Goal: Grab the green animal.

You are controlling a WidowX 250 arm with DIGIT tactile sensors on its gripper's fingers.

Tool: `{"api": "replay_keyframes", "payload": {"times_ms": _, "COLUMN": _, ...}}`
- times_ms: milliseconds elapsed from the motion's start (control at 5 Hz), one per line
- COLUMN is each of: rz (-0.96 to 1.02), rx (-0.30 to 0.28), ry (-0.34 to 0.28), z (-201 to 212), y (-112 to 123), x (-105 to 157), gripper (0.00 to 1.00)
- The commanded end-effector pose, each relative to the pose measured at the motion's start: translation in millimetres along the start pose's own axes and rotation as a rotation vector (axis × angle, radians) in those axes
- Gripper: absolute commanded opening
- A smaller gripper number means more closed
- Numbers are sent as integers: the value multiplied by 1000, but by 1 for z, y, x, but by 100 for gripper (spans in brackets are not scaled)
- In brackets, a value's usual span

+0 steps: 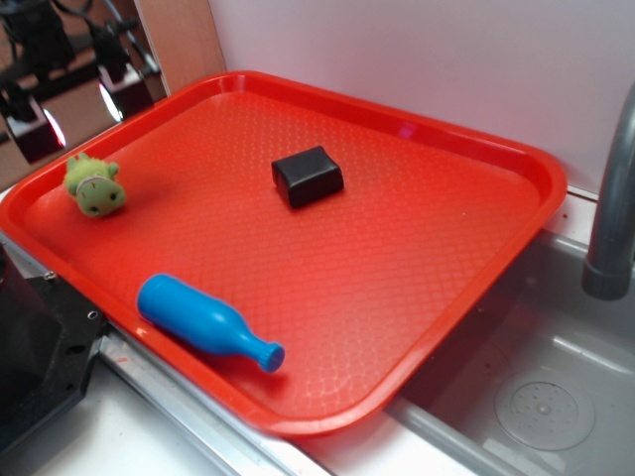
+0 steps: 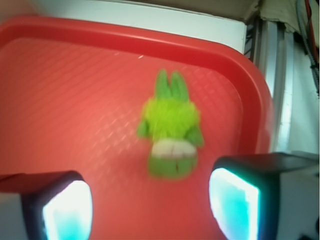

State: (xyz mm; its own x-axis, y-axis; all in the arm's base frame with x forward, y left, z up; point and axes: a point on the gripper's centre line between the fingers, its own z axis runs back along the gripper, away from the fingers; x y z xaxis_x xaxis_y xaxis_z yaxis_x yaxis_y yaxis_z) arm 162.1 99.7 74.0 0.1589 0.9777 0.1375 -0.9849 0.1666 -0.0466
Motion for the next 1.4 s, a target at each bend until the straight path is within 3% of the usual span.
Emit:
{"api": "replay_keyframes", "payload": {"times_ms": 0, "rz": 48, "rx": 39, "ry": -67, "z": -21, "y": 15, "x": 14, "gripper": 100}}
{"api": "replay_keyframes", "payload": {"times_ms": 400, "rz": 52, "rx": 100, "ry": -118, "z": -44, "y": 20, "x": 15, "gripper": 100}}
{"api": "replay_keyframes", "payload": {"times_ms": 600, "rz": 63, "rx": 106, "ry": -116, "z": -47, "y": 23, "x": 14, "gripper": 93}}
{"api": "replay_keyframes", "payload": {"times_ms": 800, "rz": 83, "rx": 88, "ry": -106, "z": -47, "y": 26, "x": 15, "gripper": 0}}
{"api": "replay_keyframes", "payload": {"times_ms": 1200, "rz": 28, "rx": 58, "ry": -61, "z": -31, "y": 22, "x": 12, "gripper": 0}}
